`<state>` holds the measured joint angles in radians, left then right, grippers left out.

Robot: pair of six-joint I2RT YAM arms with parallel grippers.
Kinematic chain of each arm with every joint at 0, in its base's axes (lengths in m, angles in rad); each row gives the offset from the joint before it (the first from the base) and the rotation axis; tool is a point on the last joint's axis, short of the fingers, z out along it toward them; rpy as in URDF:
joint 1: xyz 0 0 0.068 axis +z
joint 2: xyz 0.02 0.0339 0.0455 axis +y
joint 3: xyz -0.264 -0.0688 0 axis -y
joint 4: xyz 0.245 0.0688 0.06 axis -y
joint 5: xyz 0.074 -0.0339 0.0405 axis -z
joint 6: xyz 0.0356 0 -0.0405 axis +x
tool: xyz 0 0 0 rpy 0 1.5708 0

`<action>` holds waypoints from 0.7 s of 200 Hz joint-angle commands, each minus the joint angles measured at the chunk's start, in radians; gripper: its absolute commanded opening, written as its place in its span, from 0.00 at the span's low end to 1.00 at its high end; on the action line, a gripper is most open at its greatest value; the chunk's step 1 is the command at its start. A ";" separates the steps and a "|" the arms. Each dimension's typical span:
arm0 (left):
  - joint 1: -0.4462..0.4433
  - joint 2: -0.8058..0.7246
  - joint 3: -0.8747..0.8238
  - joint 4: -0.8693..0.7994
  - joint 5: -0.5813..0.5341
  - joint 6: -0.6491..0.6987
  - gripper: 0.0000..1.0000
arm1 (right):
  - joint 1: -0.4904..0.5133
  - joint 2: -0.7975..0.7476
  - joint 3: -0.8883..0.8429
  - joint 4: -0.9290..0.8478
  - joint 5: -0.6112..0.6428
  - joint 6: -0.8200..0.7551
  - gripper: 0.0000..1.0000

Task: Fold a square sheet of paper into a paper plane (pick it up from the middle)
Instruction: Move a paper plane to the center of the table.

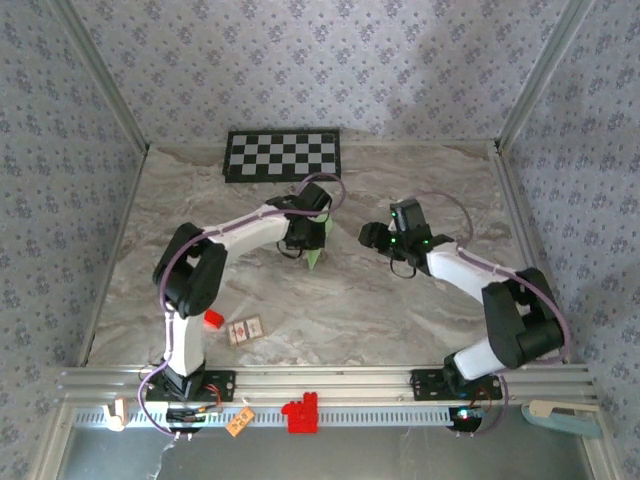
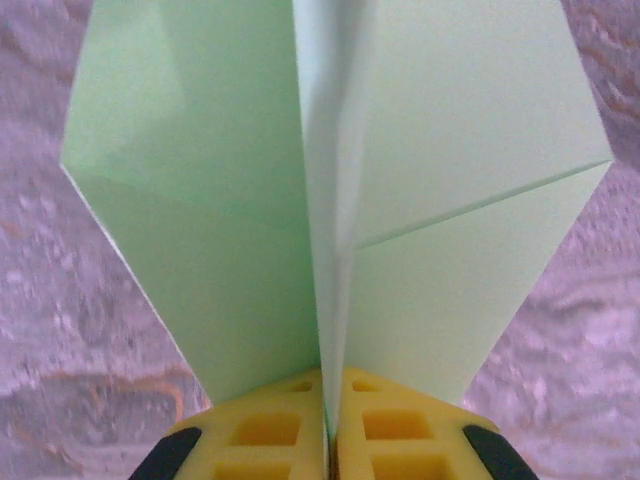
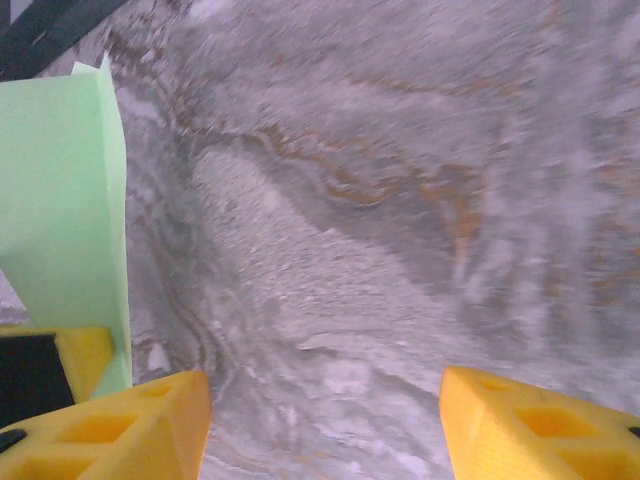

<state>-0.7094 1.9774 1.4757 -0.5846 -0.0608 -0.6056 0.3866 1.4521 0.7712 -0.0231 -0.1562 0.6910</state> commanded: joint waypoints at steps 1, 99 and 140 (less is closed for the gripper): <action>0.003 0.079 0.124 -0.089 -0.068 0.016 0.11 | -0.028 -0.065 -0.039 -0.040 0.065 -0.031 0.64; 0.027 0.322 0.443 -0.215 -0.079 -0.032 0.10 | -0.106 -0.144 -0.101 -0.040 -0.006 -0.049 0.65; 0.027 0.353 0.467 -0.224 -0.077 -0.013 0.13 | -0.113 -0.143 -0.101 -0.036 -0.011 -0.046 0.65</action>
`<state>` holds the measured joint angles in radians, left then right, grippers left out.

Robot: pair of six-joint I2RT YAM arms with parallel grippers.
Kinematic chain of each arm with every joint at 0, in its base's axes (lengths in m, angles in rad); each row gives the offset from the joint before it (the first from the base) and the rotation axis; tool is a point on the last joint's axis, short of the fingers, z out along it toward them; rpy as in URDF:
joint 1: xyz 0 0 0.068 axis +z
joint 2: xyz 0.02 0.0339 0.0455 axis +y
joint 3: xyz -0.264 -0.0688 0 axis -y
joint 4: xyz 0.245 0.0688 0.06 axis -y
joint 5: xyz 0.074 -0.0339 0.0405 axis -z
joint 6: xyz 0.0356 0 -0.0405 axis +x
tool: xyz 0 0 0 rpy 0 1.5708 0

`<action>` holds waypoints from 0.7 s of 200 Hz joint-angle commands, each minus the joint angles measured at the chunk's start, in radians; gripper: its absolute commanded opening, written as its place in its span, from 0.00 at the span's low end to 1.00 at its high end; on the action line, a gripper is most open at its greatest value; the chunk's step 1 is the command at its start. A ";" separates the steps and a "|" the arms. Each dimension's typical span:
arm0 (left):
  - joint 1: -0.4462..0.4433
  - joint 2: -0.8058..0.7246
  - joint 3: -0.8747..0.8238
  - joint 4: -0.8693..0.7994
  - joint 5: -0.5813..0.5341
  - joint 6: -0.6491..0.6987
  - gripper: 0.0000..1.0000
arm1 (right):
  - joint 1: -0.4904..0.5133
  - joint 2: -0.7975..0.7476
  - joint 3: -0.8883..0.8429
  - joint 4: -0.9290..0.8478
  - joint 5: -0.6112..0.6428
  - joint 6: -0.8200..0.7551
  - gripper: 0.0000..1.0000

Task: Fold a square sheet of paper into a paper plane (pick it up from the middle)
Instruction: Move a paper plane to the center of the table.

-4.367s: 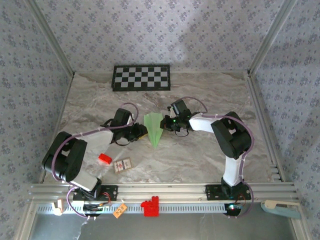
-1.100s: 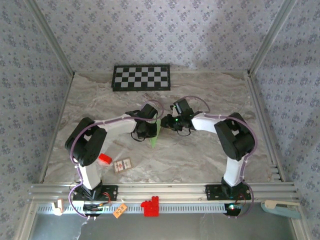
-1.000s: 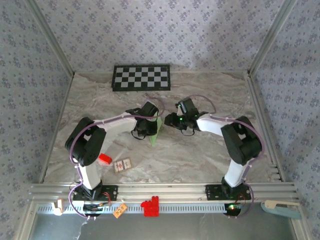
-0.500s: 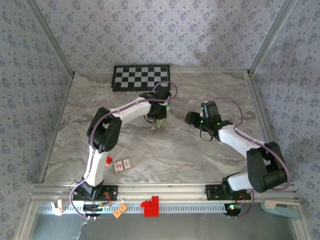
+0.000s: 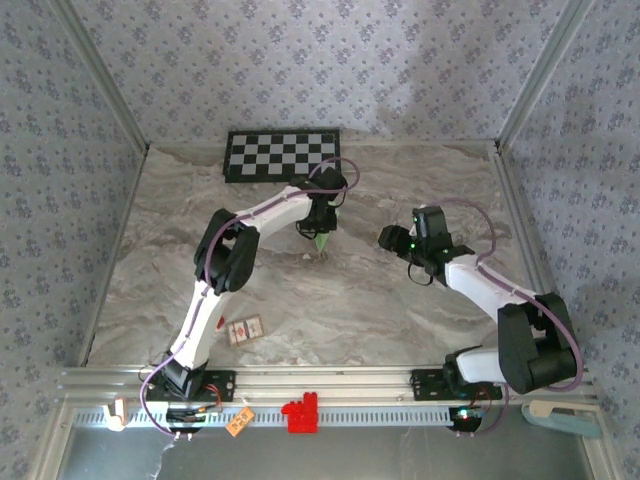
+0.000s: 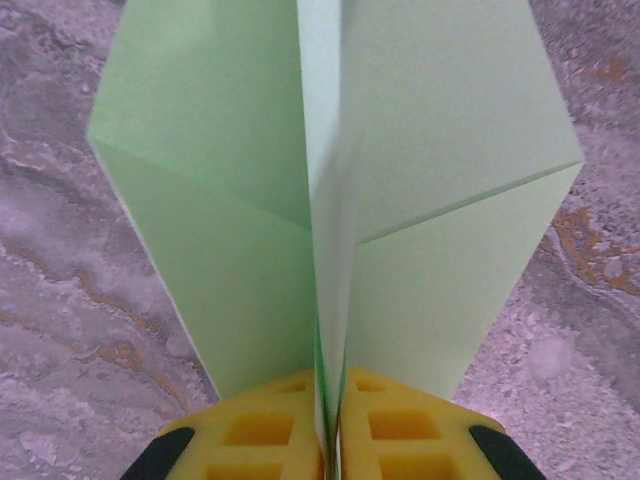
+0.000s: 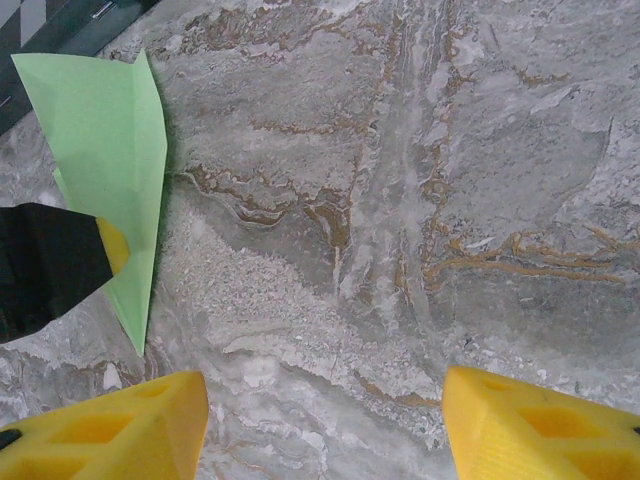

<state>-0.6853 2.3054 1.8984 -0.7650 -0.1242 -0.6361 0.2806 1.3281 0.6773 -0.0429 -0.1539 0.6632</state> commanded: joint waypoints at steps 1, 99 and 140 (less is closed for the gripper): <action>0.003 0.026 0.044 -0.044 -0.014 0.018 0.14 | -0.007 -0.019 -0.008 -0.017 -0.013 -0.018 0.65; 0.003 0.085 0.082 -0.081 -0.032 0.032 0.28 | -0.008 -0.012 -0.011 -0.012 -0.015 -0.017 0.68; 0.004 0.108 0.082 -0.088 -0.035 0.020 0.33 | -0.006 0.001 -0.011 -0.010 -0.021 -0.020 0.69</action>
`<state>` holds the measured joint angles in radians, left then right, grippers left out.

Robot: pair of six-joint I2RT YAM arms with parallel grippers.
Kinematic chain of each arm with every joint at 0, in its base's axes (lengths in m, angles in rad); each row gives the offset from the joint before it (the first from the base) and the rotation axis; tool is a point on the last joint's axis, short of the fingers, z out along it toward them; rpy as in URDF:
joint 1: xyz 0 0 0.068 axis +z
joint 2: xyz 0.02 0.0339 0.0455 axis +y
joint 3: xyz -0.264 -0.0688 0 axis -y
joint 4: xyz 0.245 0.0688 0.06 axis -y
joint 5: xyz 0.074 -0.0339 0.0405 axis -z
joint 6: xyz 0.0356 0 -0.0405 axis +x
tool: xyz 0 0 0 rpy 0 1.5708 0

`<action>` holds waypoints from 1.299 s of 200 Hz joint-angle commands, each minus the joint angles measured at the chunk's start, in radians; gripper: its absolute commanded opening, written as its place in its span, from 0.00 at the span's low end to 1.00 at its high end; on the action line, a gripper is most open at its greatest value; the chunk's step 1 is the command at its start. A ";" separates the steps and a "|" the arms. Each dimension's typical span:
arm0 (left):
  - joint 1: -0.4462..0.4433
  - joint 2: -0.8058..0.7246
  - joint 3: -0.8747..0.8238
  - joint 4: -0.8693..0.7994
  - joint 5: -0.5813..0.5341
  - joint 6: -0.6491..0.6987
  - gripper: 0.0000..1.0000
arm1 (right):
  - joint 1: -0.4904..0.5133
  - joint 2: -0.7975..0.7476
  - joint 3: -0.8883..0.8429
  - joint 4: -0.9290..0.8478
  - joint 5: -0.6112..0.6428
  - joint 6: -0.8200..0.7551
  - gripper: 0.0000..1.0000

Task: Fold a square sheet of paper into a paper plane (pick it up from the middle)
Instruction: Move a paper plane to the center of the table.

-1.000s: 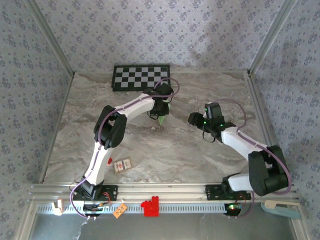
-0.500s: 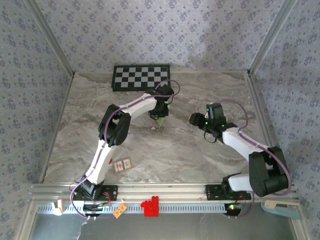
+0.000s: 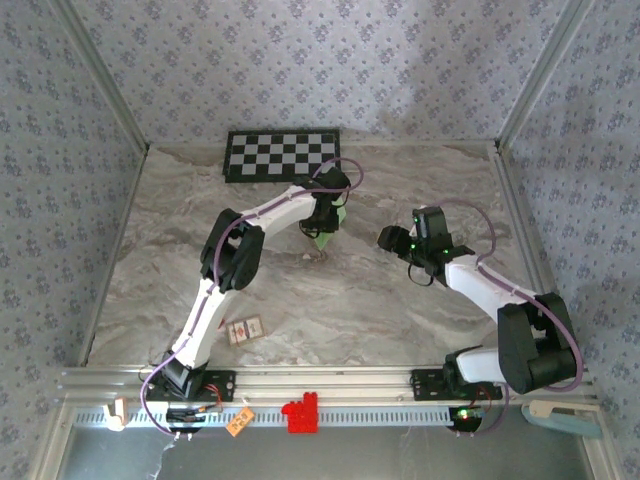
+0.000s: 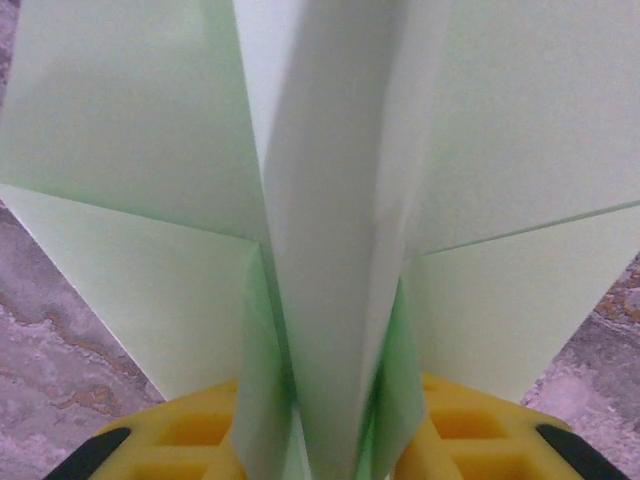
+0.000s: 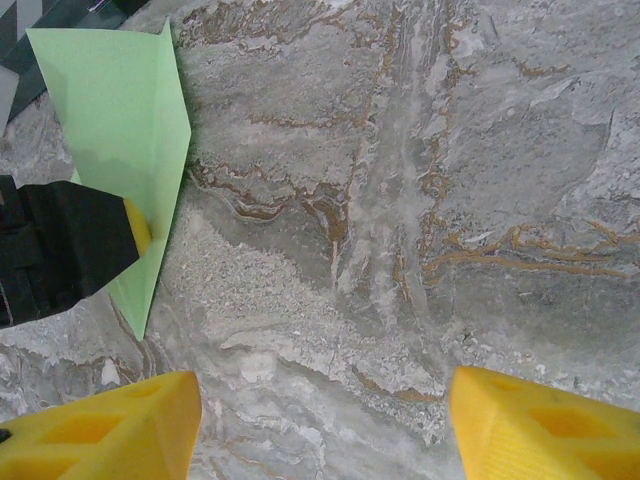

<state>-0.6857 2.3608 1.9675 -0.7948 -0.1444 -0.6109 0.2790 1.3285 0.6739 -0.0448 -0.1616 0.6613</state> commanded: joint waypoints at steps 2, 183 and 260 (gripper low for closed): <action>0.003 0.055 0.013 -0.060 -0.016 -0.006 0.33 | -0.005 0.000 -0.008 -0.009 -0.013 -0.018 0.69; 0.003 -0.095 0.025 -0.056 -0.024 -0.066 0.44 | 0.001 0.004 -0.003 -0.009 -0.007 -0.019 0.73; 0.005 -0.159 0.006 -0.044 -0.026 -0.067 0.49 | 0.003 -0.007 0.002 -0.024 0.003 -0.024 0.74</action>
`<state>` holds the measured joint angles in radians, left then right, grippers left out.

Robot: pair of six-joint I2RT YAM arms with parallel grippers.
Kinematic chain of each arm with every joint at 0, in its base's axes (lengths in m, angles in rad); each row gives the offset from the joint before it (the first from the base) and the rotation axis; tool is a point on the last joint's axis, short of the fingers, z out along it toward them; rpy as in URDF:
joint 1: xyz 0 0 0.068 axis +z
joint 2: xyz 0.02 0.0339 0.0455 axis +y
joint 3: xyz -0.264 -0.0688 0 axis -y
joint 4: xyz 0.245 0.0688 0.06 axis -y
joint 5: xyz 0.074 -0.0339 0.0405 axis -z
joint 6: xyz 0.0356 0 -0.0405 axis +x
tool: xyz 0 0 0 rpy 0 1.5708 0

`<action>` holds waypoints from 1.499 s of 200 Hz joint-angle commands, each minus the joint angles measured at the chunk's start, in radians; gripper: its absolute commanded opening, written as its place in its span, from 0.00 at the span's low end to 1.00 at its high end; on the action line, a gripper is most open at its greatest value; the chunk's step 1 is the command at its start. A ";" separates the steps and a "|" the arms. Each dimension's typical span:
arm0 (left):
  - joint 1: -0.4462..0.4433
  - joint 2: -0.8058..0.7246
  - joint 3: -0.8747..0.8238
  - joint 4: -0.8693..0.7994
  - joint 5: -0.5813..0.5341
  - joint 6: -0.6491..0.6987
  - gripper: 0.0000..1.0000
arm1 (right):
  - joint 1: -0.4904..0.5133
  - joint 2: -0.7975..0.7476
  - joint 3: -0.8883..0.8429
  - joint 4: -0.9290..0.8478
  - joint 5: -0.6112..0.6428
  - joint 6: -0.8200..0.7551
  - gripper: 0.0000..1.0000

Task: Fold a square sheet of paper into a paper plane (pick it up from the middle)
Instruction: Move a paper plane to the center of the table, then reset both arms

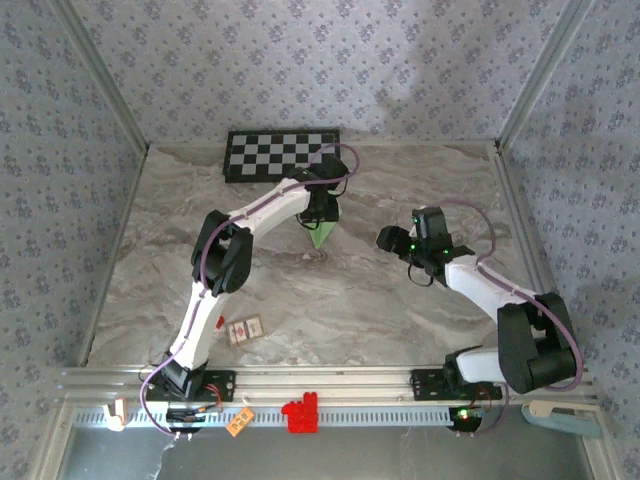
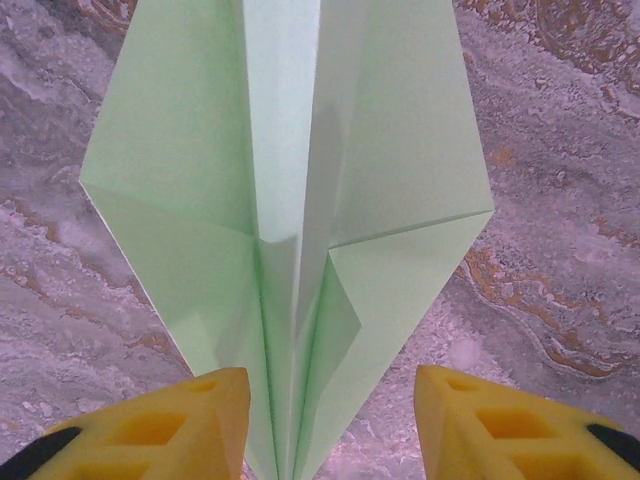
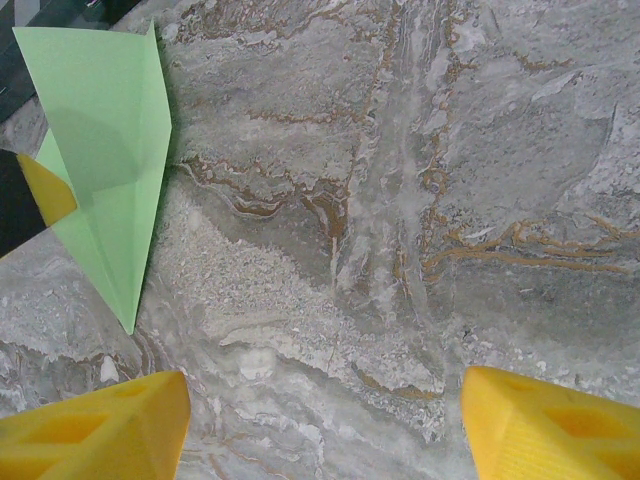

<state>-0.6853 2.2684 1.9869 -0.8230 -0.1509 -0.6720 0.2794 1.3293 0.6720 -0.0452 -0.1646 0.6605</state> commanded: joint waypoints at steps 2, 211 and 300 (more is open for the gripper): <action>0.004 -0.070 -0.013 -0.016 -0.019 -0.005 0.49 | 0.002 -0.010 0.004 -0.024 0.008 -0.024 0.74; 0.027 0.075 0.055 -0.044 -0.003 0.072 0.58 | 0.003 -0.022 0.027 -0.057 0.026 -0.024 0.75; 0.030 0.133 0.053 -0.059 -0.009 0.059 0.60 | 0.005 -0.013 0.029 -0.059 0.024 -0.023 0.74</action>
<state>-0.6601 2.3737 2.0155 -0.8406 -0.1467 -0.6102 0.2802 1.3216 0.6739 -0.0814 -0.1528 0.6567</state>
